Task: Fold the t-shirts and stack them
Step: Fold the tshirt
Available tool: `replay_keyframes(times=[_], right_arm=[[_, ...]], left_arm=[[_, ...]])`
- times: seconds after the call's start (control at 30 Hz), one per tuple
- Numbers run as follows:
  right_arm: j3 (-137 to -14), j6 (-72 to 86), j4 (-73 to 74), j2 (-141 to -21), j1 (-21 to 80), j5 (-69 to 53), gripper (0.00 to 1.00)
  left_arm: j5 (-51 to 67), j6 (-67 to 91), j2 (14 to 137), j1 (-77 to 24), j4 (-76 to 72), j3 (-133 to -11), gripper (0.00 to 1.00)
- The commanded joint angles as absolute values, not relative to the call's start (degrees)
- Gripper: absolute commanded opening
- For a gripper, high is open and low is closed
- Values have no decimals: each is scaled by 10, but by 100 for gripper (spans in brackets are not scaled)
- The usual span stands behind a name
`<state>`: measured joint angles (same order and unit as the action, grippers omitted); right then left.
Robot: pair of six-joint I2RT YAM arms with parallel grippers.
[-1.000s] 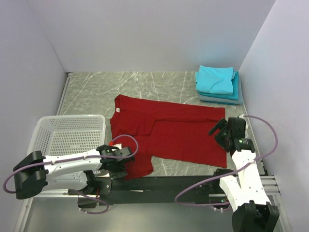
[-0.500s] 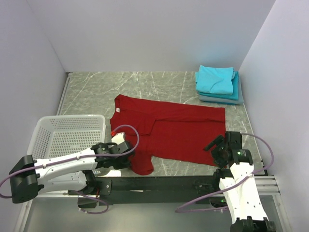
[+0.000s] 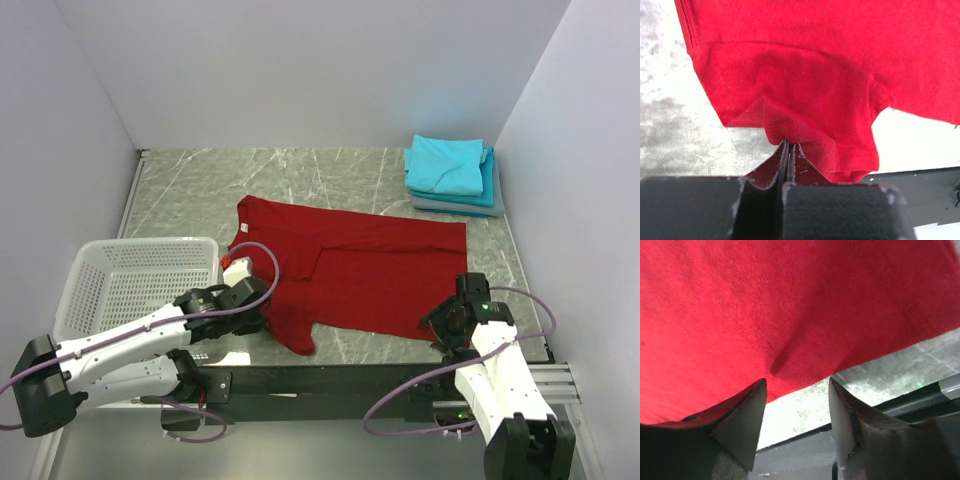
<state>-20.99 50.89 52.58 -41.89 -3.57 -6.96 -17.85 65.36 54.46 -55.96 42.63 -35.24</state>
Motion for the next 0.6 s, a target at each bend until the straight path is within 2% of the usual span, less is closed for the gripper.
replay_keyframes(times=[0.0,0.33,0.4,0.43,0.57], right_arm=[[-204,513,501,-441,-29,-73,58],[-216,514,479,-498,-22,-39,43],[-227,511,480,-504,-22,-31,36],[-230,510,484,-504,-22,-23,27],[-244,502,487,-498,-22,-12,8]], left_arm=[[-192,626,539,-547,409,-381,0],[-173,592,551,-500,389,-395,0],[-168,584,553,-492,388,-397,0],[-166,581,554,-487,385,-399,0],[-151,565,555,-473,366,-402,0]])
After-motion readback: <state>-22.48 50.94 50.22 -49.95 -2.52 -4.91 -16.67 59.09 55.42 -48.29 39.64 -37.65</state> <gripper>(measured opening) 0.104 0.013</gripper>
